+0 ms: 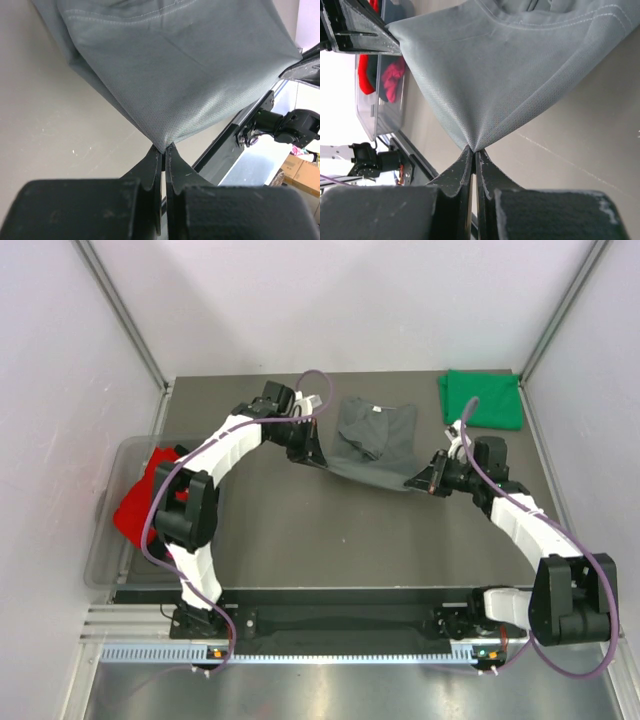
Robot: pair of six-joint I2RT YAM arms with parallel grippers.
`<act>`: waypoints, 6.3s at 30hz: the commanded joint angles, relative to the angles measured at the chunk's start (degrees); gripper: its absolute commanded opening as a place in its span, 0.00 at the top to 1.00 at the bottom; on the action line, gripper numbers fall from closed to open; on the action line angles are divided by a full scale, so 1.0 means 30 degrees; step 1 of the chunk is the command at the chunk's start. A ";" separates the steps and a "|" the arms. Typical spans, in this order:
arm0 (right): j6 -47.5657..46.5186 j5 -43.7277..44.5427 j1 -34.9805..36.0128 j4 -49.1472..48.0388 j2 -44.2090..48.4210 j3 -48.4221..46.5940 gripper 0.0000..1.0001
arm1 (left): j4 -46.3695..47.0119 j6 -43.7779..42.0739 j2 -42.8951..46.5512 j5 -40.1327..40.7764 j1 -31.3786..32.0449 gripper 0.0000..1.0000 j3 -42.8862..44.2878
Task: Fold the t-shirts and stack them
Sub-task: Fold the tshirt, then neatly place the folded tshirt to the corner
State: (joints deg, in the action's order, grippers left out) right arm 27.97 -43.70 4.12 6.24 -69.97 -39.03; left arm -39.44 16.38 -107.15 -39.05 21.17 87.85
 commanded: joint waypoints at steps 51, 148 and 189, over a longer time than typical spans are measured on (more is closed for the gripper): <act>-0.7446 0.0152 -0.3158 0.0701 -1.6725 -1.8605 0.39 | 1.1175 -0.1712 -0.8205 0.4735 -0.0757 0.29 1.1337; -1.3394 0.8589 -0.4888 0.9933 -2.0620 -3.1727 1.00 | 0.9133 0.0370 -0.4126 0.0066 -0.1315 0.45 0.3117; -1.4829 1.6906 -0.5651 0.2766 -2.1418 -2.9082 0.49 | 0.8079 -0.1652 -0.3512 0.2234 0.0034 0.45 0.2708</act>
State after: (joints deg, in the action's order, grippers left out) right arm -16.21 1.41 -12.51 22.50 -141.73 -132.79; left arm -15.29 12.62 -122.74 -32.88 21.10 96.18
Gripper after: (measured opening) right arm 0.467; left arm 0.551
